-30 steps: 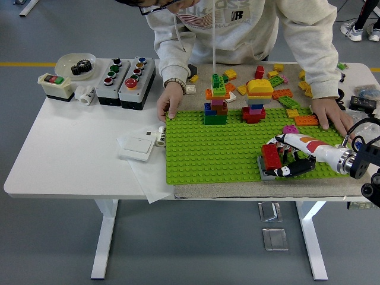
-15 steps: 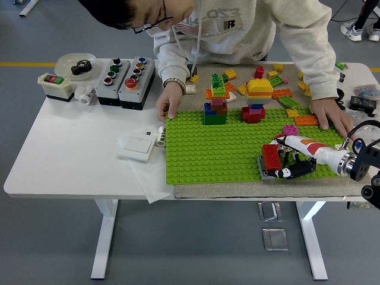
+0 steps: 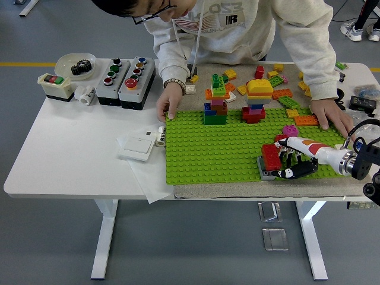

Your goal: Pick up the brick,pile it on top of brick,press brick,pick up the brick,pile it on top of brick,press brick

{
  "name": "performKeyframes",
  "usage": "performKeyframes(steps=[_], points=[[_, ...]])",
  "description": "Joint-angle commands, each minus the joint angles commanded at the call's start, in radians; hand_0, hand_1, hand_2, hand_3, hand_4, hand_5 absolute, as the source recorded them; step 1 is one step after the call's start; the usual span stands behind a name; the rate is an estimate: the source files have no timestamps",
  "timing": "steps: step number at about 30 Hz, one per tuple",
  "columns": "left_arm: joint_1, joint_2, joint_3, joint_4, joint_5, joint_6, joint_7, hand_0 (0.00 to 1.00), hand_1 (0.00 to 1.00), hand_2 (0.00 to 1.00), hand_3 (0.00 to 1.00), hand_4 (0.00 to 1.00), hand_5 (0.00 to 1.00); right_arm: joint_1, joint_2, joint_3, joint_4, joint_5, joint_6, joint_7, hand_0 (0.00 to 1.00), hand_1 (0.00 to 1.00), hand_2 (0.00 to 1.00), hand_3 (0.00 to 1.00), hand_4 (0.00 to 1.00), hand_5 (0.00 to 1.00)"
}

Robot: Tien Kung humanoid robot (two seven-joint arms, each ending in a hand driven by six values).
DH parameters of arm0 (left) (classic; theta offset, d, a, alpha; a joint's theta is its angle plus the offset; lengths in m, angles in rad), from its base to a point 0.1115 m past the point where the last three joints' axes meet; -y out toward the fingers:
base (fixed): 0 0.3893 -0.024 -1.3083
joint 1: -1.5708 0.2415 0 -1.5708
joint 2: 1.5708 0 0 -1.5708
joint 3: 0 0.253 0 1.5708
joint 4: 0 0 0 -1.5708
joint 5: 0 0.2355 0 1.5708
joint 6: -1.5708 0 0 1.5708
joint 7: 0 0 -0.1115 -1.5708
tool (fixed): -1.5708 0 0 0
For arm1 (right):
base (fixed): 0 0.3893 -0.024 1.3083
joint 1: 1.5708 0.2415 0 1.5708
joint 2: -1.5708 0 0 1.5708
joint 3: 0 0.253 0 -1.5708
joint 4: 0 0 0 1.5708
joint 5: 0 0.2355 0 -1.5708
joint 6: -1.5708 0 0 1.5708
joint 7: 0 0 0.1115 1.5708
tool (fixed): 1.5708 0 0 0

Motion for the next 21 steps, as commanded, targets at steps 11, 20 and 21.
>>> performKeyframes(steps=[11, 20, 21], points=[[0.000, 0.001, 0.005, 0.000, -0.006, 0.000, -0.001, 0.813, 0.714, 0.604, 0.541, 0.536, 0.553, -0.004, -0.004, 0.017, -0.002, -0.005, 0.003, 0.009, 0.456, 0.598, 0.733, 0.771, 0.969, 0.445], [0.001, 0.001, -0.009, 0.000, 0.004, 0.000, 0.001, 0.812, 0.711, 0.604, 0.541, 0.536, 0.552, -0.011, -0.013, 0.051, 0.000, -0.011, -0.002, 0.012, 0.591, 0.678, 0.807, 0.877, 0.998, 0.460], [0.001, 0.001, -0.009, 0.000, 0.004, -0.001, 0.002, 0.812, 0.711, 0.604, 0.541, 0.536, 0.552, -0.011, -0.014, 0.052, 0.000, -0.011, -0.003, 0.013, 0.591, 0.678, 0.807, 0.877, 0.998, 0.460]])
